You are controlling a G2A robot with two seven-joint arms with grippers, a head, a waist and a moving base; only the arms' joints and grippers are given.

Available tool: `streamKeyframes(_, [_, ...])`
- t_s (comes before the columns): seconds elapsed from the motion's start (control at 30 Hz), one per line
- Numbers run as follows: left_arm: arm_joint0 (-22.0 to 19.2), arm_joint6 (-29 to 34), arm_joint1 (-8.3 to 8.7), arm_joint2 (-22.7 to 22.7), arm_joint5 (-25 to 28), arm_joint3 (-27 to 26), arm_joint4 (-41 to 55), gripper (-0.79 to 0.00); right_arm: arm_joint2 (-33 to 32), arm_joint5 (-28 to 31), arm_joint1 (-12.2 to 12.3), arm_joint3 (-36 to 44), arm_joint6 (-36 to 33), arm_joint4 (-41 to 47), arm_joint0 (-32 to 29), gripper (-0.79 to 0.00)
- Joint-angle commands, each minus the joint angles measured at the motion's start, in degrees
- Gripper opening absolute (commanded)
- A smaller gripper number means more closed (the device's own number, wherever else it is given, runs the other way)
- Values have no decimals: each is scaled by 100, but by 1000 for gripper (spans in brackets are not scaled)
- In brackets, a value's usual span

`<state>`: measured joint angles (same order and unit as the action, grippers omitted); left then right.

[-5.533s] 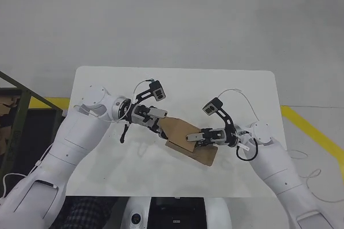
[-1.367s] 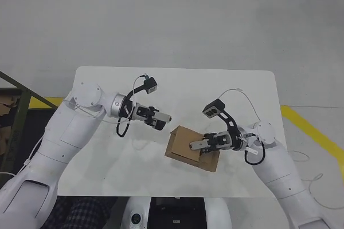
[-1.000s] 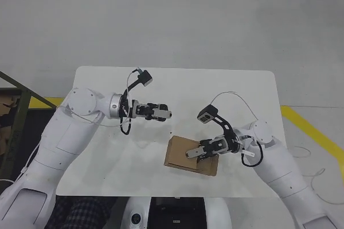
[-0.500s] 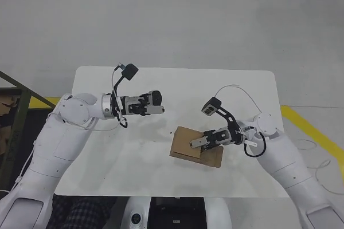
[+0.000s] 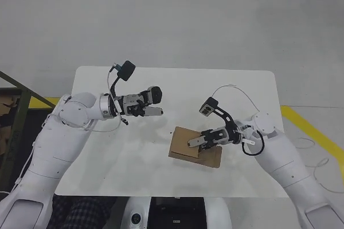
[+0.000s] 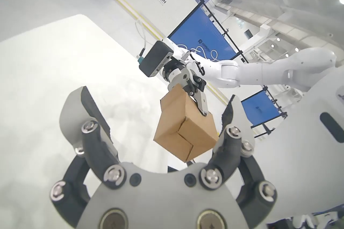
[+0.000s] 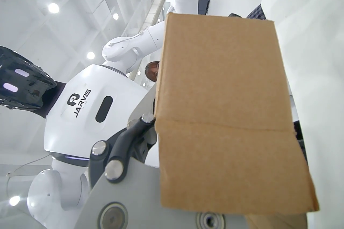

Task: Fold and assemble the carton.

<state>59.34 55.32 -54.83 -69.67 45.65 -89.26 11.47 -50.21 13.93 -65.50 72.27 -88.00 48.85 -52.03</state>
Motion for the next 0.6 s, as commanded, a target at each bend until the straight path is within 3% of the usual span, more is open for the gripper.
streamKeyframes(0.0, [35,-247,11,2,579,109,-254,0,130,29,-47,-190,0,148,132,-785])
streamKeyframes(0.13, [139,-904,97,138,1235,292,-1036,0,386,136,-108,-592,0,339,436,-785])
streamKeyframes(0.3, [249,-904,187,23,1235,39,-1175,0,550,236,-139,-1036,0,337,787,-785])
streamKeyframes(0.57, [556,-1162,322,-54,1235,-735,-2588,0,557,236,-158,-1082,0,215,973,-785])
